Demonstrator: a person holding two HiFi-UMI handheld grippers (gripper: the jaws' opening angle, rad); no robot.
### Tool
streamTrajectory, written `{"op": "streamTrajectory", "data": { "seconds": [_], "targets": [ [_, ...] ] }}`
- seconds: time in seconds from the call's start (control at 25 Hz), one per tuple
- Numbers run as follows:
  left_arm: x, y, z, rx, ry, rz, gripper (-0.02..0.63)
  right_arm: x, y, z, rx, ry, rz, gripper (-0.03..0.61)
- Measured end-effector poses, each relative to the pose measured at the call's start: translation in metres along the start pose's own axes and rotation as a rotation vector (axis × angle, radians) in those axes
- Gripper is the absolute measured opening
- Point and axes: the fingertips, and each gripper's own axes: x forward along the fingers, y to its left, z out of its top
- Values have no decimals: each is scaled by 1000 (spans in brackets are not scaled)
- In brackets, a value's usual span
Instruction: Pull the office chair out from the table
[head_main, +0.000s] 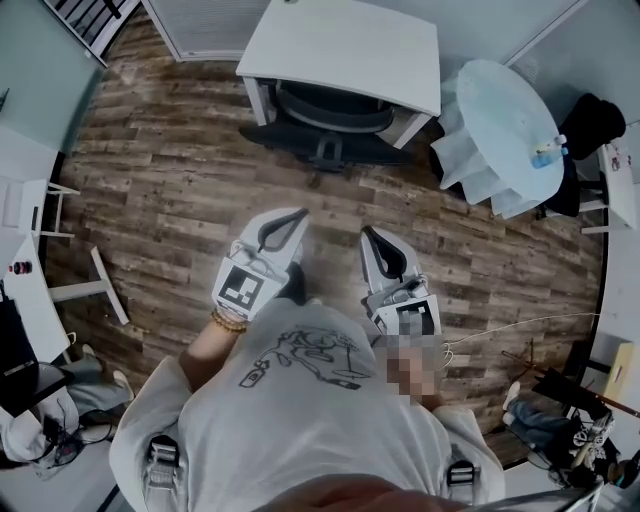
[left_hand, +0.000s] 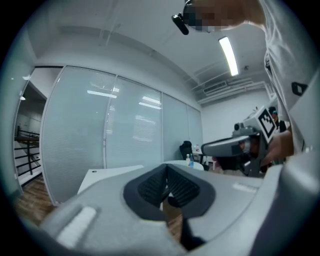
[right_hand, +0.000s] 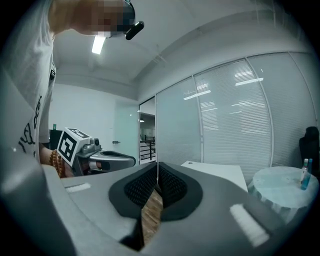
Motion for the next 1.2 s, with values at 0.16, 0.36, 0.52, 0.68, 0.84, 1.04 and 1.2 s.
{"op": "streamTrajectory", "data": {
  "seconds": [0.16,0.36,0.52,0.68,0.84,1.04,1.2],
  "targets": [
    [26,29,-11,71,37,-38,9,38,-20,-5,-45,26,-10,25],
    [54,58,-35,145,114,-112,25,81,-42,-16,-153,63,-19,34],
    [72,84,-58,204,172,-151,42,111,-52,-36,-265,126,21,44],
    [91,112,-80,301,219,-162,48,139,-70,-61,-335,204,34,49],
    [113,135,-111,398,287,-194,48,162,-92,-93,-422,302,56,58],
    [134,154,-155,593,417,-246,61,184,-112,-132,-510,401,99,66],
    [146,163,-190,745,516,-290,86,197,-130,-164,-587,490,124,78]
  ]
}}
